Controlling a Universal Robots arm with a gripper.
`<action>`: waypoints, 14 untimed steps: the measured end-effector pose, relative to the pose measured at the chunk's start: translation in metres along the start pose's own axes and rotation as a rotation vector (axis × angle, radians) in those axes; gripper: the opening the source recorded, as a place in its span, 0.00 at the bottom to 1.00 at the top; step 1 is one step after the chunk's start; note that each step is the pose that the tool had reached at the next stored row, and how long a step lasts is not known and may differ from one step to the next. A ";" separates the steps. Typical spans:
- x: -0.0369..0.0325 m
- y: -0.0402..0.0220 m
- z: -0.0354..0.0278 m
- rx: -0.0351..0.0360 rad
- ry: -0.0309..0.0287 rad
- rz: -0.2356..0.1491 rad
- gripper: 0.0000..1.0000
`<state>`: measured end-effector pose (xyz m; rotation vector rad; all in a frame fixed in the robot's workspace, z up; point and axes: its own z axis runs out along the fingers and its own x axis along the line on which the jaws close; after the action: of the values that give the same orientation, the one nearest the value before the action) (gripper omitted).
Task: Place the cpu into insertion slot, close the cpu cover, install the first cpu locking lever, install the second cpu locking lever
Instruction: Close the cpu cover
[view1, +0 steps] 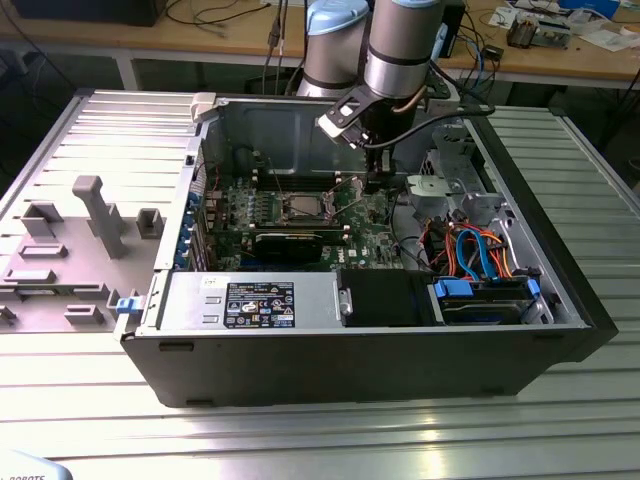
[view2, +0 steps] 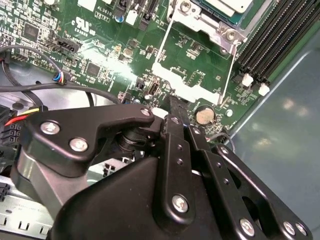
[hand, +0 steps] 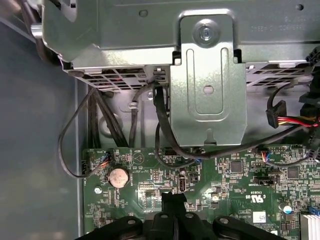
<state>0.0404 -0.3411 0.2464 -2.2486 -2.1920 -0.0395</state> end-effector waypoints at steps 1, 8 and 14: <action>-0.0001 -0.0017 0.0000 -0.0001 0.0000 0.000 0.11; -0.0002 -0.0091 0.0000 -0.0004 0.0008 0.000 0.11; -0.0002 -0.0098 0.0000 -0.0004 0.0009 0.000 0.11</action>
<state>0.0306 -0.3411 0.2462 -2.2481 -2.1921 -0.0409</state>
